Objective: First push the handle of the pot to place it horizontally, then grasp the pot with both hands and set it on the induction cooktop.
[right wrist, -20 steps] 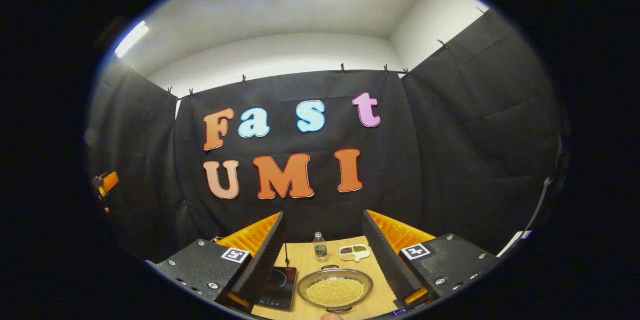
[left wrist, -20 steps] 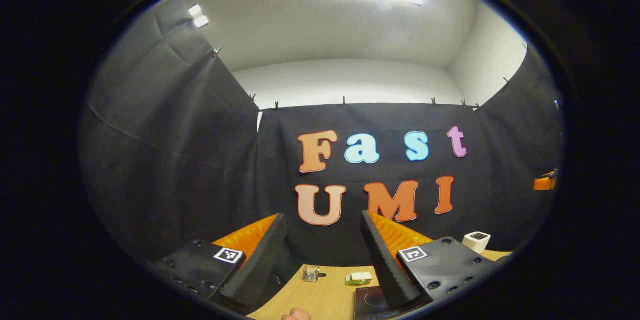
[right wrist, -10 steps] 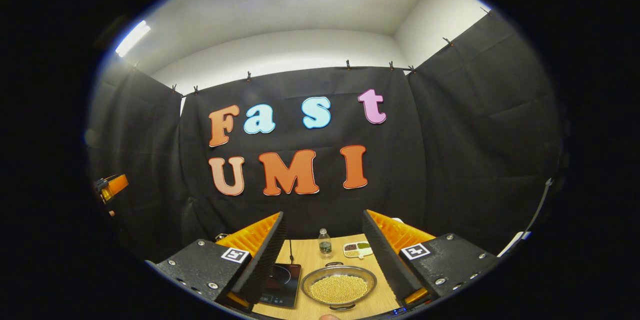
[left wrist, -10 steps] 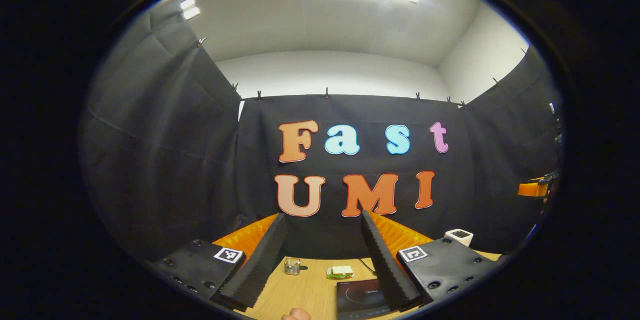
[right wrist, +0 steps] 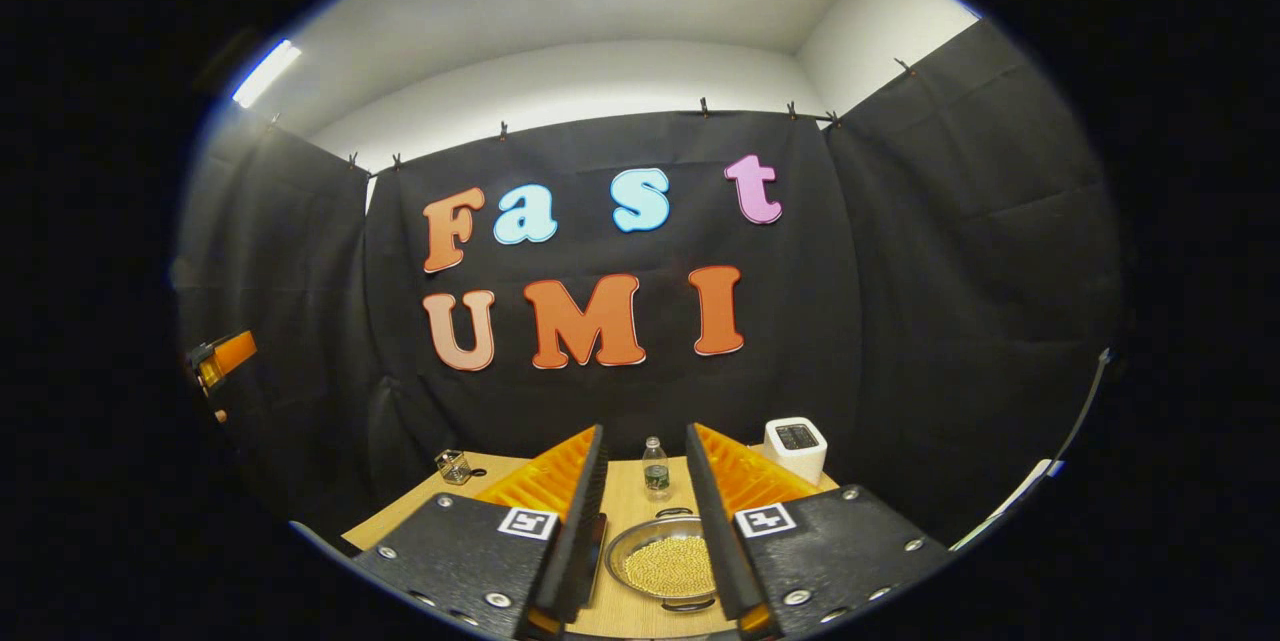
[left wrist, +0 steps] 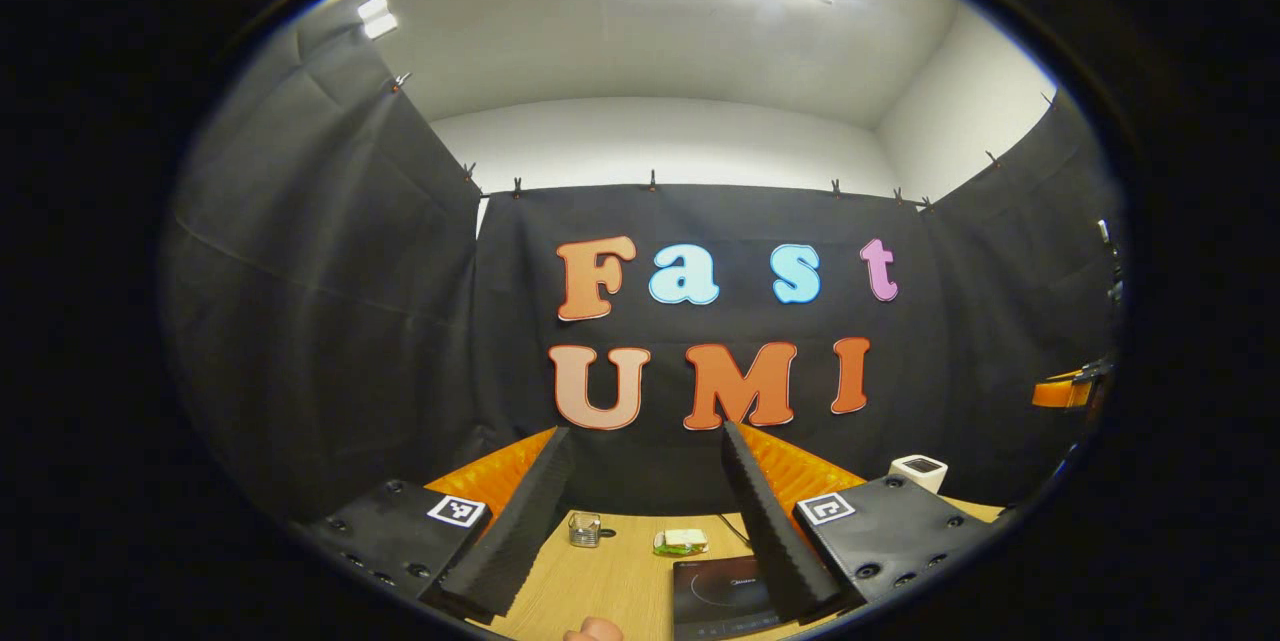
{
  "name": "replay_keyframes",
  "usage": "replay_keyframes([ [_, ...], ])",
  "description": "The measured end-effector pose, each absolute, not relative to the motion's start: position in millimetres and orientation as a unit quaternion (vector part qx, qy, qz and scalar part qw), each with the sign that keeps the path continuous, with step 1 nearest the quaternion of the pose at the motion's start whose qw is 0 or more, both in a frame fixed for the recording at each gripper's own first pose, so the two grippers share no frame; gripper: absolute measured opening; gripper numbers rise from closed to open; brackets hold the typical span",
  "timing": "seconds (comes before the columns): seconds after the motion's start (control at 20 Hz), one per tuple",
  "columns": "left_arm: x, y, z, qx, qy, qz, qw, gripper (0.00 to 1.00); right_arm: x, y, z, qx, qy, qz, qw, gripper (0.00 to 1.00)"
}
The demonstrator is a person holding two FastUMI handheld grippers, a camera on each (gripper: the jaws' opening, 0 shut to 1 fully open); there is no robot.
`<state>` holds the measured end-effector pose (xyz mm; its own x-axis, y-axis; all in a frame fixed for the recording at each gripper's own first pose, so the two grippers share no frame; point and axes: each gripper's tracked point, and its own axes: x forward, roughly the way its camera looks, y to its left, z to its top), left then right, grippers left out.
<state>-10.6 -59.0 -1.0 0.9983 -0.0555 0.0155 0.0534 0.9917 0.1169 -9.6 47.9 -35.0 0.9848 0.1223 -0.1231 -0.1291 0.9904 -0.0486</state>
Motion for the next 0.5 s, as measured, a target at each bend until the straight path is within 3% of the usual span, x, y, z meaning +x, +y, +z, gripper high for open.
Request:
replay_keyframes([
  [0.15,-10,-59,-8,0.062,-0.002,-0.023,0.998,0.97,-6,53,-54,-0.022,0.076,0.073,0.994,0.23],
  [0.25,-7,-58,-12,0.062,0.004,-0.024,0.998,0.98,-5,56,-69,-0.021,0.089,0.080,0.993,0.14],
  [0.5,-2,-59,-20,0.057,0.011,-0.024,0.998,0.99,-2,54,-120,-0.029,0.136,0.081,0.987,0.05],
])
